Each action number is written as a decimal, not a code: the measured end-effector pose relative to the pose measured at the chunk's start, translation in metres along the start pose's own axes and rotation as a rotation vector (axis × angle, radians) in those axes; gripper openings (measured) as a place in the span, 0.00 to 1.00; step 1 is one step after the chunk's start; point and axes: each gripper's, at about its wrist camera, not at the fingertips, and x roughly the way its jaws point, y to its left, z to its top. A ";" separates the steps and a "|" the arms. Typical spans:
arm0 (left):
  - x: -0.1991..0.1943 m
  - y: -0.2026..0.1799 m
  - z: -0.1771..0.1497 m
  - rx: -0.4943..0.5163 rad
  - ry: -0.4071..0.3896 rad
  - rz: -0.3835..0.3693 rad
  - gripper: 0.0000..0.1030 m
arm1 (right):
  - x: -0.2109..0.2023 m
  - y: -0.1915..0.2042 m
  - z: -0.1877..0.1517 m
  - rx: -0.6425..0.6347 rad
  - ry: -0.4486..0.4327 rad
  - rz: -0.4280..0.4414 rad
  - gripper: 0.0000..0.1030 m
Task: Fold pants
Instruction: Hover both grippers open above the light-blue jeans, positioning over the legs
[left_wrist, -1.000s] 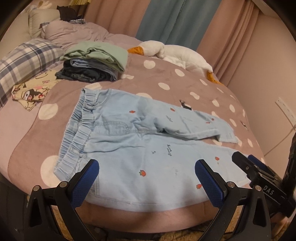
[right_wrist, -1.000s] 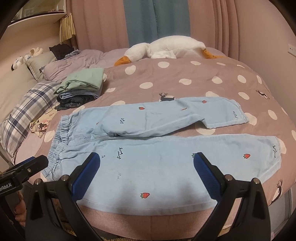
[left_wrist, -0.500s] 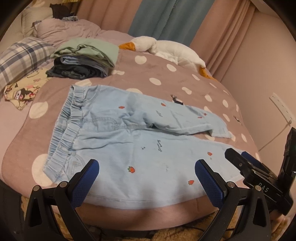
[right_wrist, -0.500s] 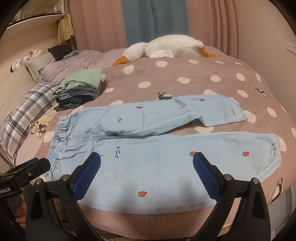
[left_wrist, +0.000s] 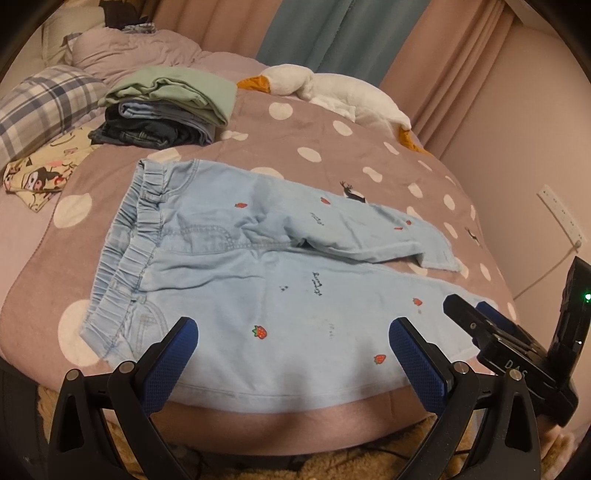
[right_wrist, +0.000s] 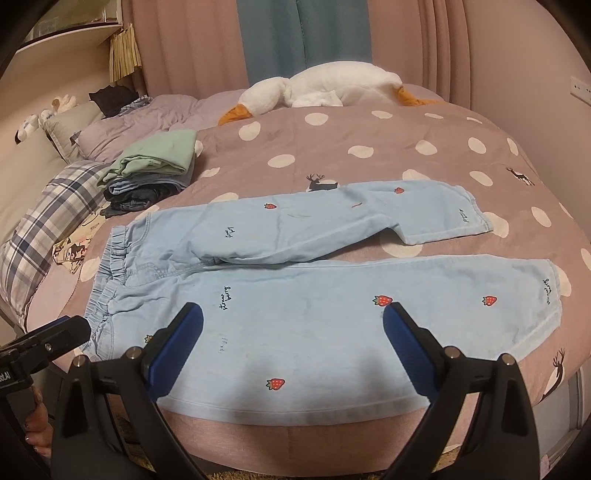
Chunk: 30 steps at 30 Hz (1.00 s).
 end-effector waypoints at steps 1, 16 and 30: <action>0.000 0.000 0.000 -0.001 0.000 0.000 1.00 | 0.000 0.000 0.000 0.000 0.001 -0.001 0.95; 0.001 0.003 0.001 -0.006 0.009 0.013 1.00 | 0.003 -0.003 0.000 0.008 0.005 -0.016 0.94; 0.005 0.008 -0.001 -0.020 0.036 0.025 1.00 | 0.004 -0.009 -0.005 0.028 0.013 -0.031 0.94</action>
